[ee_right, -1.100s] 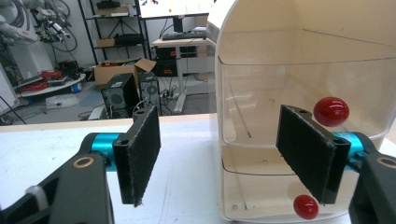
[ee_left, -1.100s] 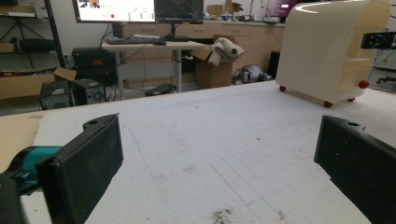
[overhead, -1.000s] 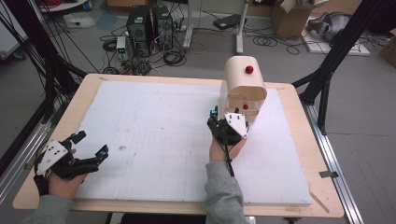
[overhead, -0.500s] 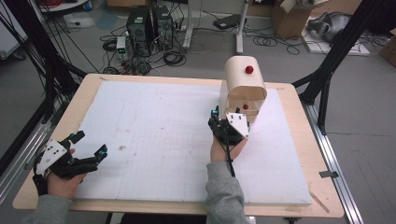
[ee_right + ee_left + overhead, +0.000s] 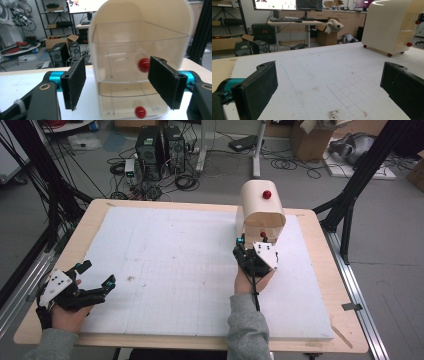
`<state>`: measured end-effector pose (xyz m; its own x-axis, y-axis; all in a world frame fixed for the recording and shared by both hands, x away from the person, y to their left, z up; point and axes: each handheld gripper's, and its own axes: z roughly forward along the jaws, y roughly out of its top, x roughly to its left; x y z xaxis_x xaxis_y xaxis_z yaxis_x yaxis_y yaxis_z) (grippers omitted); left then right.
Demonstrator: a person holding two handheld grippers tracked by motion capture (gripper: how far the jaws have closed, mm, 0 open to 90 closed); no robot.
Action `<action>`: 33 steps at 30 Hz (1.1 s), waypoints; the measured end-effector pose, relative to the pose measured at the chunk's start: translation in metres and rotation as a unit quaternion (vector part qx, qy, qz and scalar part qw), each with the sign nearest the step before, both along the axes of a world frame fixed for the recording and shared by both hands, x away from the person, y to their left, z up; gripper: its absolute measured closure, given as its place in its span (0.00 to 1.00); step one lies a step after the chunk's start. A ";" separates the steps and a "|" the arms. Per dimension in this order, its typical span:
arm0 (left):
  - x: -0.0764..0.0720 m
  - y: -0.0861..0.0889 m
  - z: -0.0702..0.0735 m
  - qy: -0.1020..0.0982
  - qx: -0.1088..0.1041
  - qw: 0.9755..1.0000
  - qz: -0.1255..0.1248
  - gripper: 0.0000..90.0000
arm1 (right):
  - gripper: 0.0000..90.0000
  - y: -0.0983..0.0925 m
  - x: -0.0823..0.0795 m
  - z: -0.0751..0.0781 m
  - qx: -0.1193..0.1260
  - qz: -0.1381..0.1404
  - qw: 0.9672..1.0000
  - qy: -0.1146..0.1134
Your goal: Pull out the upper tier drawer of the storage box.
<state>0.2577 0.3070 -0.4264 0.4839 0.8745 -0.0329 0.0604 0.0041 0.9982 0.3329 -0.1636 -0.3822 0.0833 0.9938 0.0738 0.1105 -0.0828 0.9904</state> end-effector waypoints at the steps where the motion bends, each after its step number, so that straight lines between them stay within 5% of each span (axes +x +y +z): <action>1: 0.000 0.000 0.000 0.000 0.000 1.000 0.000 0.02 | 0.33 -0.003 0.000 0.000 0.000 -0.002 1.000 0.000; 12: -0.001 0.000 0.001 0.000 -0.004 1.000 0.001 0.02 | 0.33 -0.029 -0.002 -0.004 0.006 -0.014 1.000 0.004; 33: 0.001 0.003 0.001 -0.004 -0.004 1.000 -0.001 0.02 | 0.33 -0.035 0.003 -0.005 -0.002 -0.004 1.000 0.005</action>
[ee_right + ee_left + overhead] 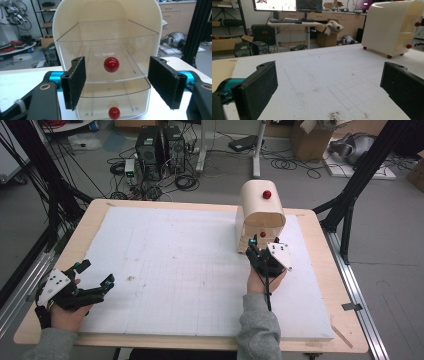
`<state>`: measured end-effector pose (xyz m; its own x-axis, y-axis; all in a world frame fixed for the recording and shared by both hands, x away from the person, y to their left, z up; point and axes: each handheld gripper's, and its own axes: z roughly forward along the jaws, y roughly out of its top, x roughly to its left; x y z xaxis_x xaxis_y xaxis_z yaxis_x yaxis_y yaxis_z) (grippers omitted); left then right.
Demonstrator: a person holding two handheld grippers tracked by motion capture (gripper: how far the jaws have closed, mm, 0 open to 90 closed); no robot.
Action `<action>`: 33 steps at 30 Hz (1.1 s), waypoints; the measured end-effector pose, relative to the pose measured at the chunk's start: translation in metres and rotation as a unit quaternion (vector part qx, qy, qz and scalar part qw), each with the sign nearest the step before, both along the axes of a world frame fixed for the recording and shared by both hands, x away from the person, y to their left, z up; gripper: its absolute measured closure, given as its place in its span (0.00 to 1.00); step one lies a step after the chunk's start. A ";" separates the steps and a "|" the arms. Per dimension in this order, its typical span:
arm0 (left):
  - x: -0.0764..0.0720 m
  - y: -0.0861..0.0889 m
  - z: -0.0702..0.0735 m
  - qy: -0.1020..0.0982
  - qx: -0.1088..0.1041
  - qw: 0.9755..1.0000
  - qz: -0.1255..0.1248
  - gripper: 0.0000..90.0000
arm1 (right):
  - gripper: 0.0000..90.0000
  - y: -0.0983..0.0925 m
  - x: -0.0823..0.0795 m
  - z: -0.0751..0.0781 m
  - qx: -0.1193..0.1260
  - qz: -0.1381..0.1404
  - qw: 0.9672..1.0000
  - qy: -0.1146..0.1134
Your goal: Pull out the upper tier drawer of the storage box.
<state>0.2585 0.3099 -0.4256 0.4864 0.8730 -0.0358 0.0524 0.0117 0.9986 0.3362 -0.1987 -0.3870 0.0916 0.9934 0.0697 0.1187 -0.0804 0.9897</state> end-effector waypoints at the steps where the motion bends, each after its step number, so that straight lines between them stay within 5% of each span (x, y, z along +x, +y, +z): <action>1: 0.000 0.000 0.000 0.001 -0.001 1.000 0.000 0.02 | 0.34 0.000 0.001 0.000 0.000 0.001 1.000 0.000; 12: 0.002 -0.001 -0.002 0.010 -0.001 1.000 -0.007 0.02 | 0.35 -0.007 0.017 -0.006 0.018 0.019 1.000 0.001; 33: 0.002 -0.002 -0.002 0.011 0.000 1.000 -0.013 0.02 | 0.44 -0.006 0.022 -0.008 0.001 0.037 0.999 0.003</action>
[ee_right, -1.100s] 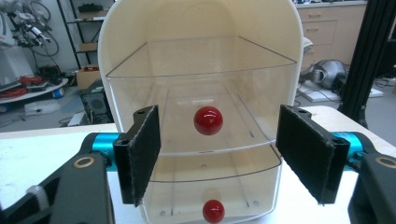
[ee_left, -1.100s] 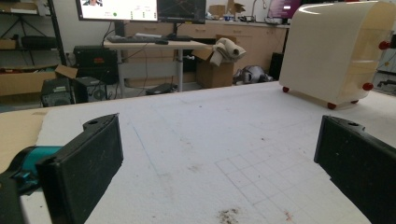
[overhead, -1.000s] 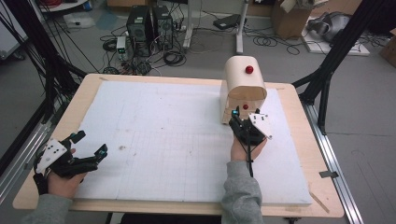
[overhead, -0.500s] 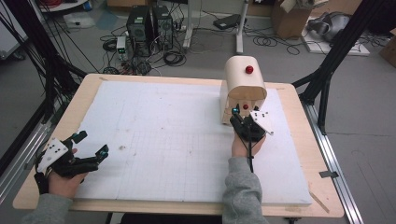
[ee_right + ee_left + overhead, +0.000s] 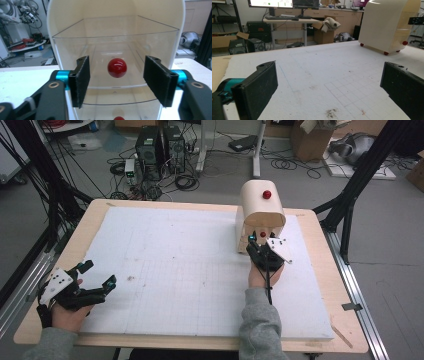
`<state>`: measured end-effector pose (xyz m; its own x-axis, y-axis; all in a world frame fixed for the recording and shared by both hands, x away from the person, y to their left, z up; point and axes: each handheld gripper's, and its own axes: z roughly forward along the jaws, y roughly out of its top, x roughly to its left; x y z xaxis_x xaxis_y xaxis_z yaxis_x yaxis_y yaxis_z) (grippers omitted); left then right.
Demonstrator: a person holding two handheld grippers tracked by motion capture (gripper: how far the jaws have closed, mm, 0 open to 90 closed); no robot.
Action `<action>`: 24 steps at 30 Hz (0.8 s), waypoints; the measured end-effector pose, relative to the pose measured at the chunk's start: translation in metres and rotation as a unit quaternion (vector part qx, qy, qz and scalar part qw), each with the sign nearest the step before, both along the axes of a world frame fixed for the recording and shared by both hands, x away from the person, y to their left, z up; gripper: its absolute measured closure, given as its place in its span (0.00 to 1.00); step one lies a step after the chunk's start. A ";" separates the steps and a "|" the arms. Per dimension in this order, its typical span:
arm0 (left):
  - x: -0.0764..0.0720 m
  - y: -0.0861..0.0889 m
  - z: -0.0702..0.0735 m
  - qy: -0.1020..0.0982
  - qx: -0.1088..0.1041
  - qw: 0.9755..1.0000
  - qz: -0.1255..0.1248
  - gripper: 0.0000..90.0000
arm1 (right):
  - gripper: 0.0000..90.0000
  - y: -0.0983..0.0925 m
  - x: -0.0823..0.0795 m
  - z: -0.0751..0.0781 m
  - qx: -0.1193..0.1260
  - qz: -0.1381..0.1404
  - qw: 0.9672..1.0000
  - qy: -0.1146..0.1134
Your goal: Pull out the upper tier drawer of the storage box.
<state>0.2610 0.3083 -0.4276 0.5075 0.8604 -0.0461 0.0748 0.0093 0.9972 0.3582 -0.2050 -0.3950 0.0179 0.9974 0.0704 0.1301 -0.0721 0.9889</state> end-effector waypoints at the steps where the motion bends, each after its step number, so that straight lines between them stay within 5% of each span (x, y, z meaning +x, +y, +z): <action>1: 0.000 0.000 0.000 0.000 0.000 1.000 0.000 0.02 | 0.46 0.000 0.000 0.000 -0.004 0.003 1.000 0.000; 17: 0.000 0.000 0.000 0.001 -0.001 1.000 -0.001 0.02 | 0.78 -0.001 -0.004 0.003 -0.031 0.005 1.000 0.004; 24: 0.000 0.000 0.000 0.000 0.002 1.000 -0.001 0.02 | 0.81 0.001 -0.004 0.003 -0.041 0.000 0.999 0.005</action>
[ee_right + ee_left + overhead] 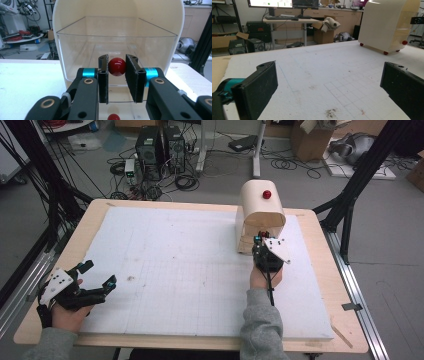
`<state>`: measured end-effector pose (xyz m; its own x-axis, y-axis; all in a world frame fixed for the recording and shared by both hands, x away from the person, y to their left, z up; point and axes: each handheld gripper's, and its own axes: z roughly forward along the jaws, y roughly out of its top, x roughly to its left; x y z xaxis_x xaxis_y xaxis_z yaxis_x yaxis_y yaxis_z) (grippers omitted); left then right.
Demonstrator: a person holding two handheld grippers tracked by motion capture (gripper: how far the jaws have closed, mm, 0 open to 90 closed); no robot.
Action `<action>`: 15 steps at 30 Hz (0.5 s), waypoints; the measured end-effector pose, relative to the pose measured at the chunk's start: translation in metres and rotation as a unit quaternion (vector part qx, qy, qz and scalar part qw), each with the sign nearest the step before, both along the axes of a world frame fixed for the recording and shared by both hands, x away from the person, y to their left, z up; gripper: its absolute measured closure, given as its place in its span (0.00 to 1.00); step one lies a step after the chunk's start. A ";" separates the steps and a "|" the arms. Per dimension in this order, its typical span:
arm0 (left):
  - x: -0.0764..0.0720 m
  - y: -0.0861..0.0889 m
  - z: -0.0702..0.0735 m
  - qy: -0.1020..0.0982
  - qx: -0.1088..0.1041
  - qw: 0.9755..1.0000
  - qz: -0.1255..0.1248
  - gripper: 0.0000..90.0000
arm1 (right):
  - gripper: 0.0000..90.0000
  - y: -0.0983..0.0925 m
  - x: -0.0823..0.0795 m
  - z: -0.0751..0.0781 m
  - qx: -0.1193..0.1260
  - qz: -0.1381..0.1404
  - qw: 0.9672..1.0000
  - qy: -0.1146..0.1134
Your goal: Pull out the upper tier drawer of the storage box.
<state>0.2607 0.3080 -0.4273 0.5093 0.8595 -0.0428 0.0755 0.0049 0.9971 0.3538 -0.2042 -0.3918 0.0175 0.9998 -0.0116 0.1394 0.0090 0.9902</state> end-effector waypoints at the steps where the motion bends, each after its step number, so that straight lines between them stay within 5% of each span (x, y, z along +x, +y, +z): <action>1: 0.000 0.001 0.000 0.000 0.000 1.000 0.001 0.02 | 0.82 0.000 0.000 0.000 -0.001 0.000 1.000 0.001; 15: 0.000 0.001 0.000 0.000 -0.001 1.000 0.002 0.02 | 0.82 0.001 -0.003 0.000 0.009 -0.003 1.000 0.001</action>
